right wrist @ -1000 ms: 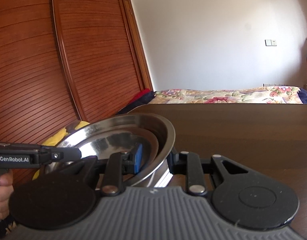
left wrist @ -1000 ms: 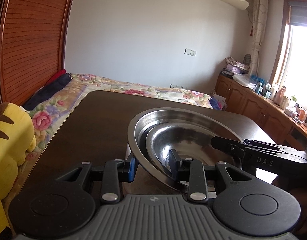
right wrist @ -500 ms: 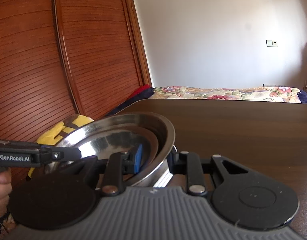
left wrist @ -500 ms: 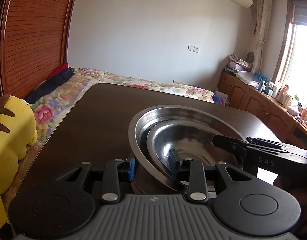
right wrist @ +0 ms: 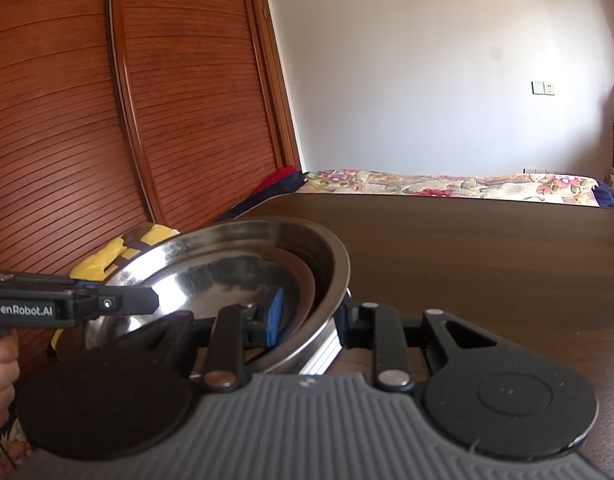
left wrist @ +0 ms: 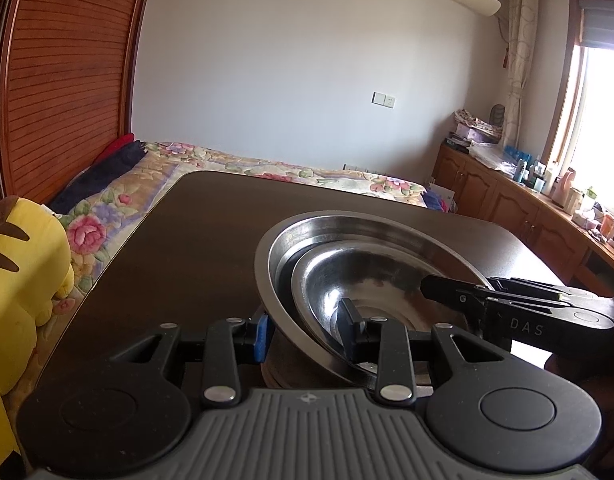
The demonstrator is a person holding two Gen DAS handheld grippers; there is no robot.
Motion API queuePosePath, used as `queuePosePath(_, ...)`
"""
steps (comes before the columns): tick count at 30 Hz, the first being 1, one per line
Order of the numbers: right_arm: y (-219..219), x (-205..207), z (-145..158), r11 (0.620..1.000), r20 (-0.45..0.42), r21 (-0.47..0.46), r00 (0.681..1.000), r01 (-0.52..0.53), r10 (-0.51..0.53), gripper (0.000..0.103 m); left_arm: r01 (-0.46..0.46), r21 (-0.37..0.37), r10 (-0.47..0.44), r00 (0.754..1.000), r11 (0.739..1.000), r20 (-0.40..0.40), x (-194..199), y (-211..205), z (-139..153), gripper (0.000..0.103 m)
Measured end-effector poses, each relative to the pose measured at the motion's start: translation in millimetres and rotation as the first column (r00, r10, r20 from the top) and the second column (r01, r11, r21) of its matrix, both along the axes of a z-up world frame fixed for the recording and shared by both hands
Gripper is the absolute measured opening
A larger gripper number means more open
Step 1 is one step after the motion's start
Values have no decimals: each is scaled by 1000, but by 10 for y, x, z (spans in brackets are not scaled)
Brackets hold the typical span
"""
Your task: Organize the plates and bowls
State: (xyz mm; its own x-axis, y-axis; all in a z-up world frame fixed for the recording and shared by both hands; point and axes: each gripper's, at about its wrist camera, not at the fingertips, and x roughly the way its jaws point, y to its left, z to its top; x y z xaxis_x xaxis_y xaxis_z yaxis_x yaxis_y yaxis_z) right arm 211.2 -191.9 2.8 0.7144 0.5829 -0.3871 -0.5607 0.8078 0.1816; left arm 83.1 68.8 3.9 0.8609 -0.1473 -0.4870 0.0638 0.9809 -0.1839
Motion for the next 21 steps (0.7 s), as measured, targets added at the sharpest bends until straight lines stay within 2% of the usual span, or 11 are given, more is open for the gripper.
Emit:
queuePosePath(4, -14, -13, 37, 1000, 19, -9, 1000, 6, -6, 38, -1, 5, 1, 1000, 1000, 1, -1, 9, -9, 43)
queuePosePath(8, -70, -7, 67, 1000, 23, 1, 1000, 17, -17, 57, -9, 16, 9, 1000, 1000, 2, -7, 24, -8, 62)
queuePosePath(13, -167, -23, 84, 999, 41, 2, 998, 46, -46, 72, -27, 30, 27, 1000, 999, 12, -23, 41, 2, 82)
queuePosePath(15, -204, -39, 92, 998, 55, 0, 997, 60, -60, 86, -39, 32, 38, 999, 999, 21, -35, 62, 5, 92)
queuePosePath(18, -249, -61, 103, 997, 76, -8, 994, 74, -73, 95, -54, 39, 52, 998, 998, 37, -46, 85, 20, 100)
queuePosePath(21, -289, -80, 92, 996, 82, -12, 993, 84, -83, 102, -68, 51, 65, 996, 996, 58, -61, 99, 32, 103)
